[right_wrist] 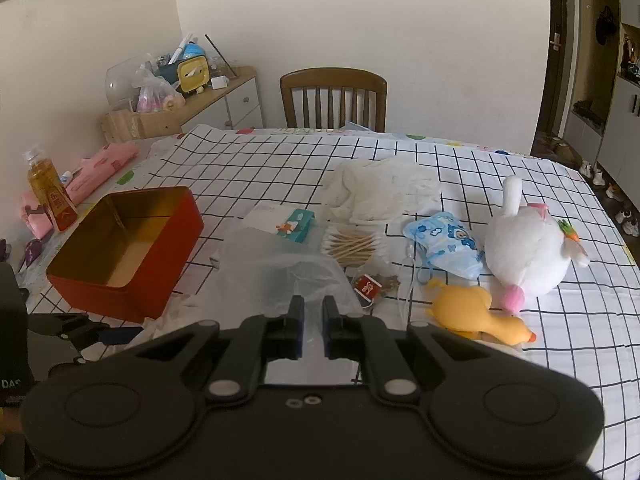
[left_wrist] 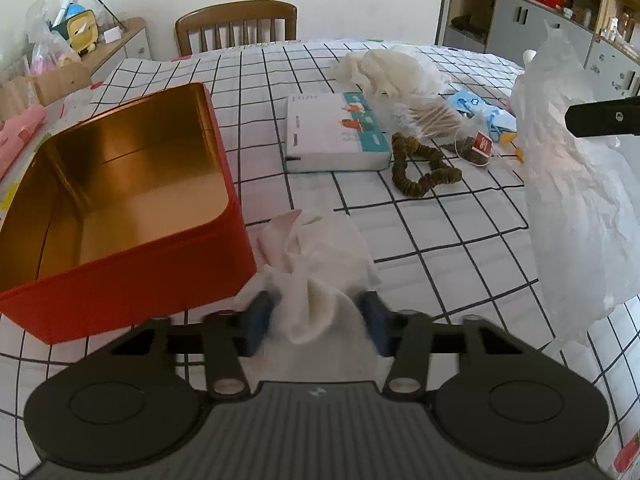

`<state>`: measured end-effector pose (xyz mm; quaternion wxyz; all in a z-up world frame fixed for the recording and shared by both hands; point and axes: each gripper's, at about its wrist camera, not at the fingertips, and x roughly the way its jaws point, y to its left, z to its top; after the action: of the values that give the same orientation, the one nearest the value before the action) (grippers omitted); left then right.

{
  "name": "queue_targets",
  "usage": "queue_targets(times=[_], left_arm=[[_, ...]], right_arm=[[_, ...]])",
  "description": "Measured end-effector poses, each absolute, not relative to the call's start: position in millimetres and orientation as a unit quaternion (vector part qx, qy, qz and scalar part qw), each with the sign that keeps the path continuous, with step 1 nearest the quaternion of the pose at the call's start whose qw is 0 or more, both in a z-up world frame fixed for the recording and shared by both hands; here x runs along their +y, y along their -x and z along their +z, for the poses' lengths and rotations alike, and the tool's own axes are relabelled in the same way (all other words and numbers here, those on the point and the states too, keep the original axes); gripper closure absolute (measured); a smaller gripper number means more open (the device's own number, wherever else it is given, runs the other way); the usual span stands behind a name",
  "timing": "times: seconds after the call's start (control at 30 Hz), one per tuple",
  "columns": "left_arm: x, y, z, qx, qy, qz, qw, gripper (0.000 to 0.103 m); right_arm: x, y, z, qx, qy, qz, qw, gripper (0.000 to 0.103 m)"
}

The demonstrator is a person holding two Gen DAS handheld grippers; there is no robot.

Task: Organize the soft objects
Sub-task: 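Carry the tissue and bag over the open tin box with both tools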

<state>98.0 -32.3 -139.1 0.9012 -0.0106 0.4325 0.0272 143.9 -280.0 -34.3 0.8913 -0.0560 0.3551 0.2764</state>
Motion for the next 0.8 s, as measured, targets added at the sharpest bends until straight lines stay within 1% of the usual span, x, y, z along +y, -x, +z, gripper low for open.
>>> queue_targets(times=[0.03,0.1,0.13,0.17,0.27,0.43,0.8], left_arm=[[-32,-98,-139,0.432,0.011,0.027,0.901,0.069],[-30,-100,-139,0.431,0.015,0.028,0.902,0.075],[-29,-100,-139,0.43,0.015,0.027,0.902,0.083],[-28,-99,-138,0.429,0.014,0.027,0.903,0.087],[-26,-98,-135,0.425,0.021,0.025,0.905,0.089],[-20,-89,-120,0.408,0.026,0.023,0.912,0.09],[-7,-67,-62,0.364,0.039,0.017,0.93,0.09]], right_arm=[[-280,-145,-34,0.355,0.056,0.276,0.891,0.095],[-281,-145,-34,0.355,0.056,0.276,0.891,0.095],[-281,-145,-34,0.355,0.056,0.276,0.892,0.095],[-281,-145,-35,0.354,0.056,0.276,0.892,0.095],[-282,-146,-34,0.353,0.055,0.276,0.892,0.095],[-282,-143,-32,0.35,0.051,0.277,0.894,0.095],[-264,-132,-13,0.328,0.048,0.3,0.895,0.095]])
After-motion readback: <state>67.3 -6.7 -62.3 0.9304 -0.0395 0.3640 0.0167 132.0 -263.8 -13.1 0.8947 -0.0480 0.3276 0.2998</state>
